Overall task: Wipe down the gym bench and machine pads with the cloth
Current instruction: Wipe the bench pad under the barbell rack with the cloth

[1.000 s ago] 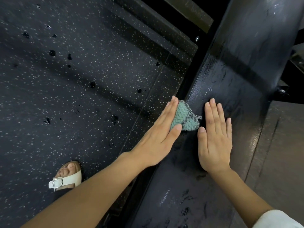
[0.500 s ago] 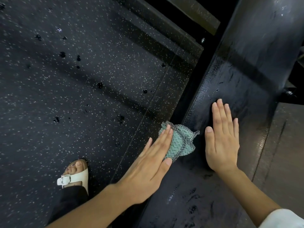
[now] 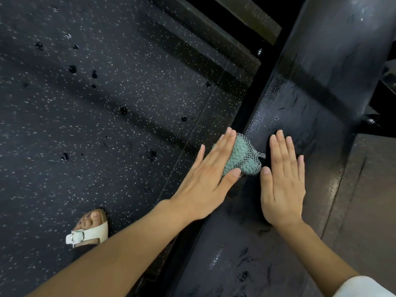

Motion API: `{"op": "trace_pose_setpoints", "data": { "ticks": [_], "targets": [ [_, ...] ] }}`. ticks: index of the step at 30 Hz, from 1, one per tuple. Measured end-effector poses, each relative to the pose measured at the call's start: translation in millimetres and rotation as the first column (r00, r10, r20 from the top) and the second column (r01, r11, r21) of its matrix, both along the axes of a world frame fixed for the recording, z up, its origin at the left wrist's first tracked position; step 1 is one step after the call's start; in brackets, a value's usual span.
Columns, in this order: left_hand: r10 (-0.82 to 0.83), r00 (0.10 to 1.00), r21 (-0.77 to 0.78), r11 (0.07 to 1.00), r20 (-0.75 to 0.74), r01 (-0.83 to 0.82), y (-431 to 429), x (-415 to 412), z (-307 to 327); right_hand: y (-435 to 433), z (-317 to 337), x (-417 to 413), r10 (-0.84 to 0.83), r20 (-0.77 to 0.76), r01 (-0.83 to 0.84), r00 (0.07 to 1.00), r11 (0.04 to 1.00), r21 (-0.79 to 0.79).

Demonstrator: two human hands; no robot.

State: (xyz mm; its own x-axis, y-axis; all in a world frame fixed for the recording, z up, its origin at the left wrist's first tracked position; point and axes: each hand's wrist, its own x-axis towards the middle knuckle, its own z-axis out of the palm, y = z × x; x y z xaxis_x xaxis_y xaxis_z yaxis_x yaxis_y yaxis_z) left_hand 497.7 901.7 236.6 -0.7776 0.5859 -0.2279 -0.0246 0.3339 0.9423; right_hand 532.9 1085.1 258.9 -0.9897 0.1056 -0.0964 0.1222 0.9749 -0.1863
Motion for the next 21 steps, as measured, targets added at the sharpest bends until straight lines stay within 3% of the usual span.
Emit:
{"op": "trace_pose_setpoints", "data": {
  "ticks": [21],
  "targets": [
    [0.008,1.0,-0.006,1.0,0.023,-0.008,-41.1,68.8,2.1,-5.2,0.5,7.1,-0.006,0.015,0.006,1.0,1.0,0.003]
  ]
}}
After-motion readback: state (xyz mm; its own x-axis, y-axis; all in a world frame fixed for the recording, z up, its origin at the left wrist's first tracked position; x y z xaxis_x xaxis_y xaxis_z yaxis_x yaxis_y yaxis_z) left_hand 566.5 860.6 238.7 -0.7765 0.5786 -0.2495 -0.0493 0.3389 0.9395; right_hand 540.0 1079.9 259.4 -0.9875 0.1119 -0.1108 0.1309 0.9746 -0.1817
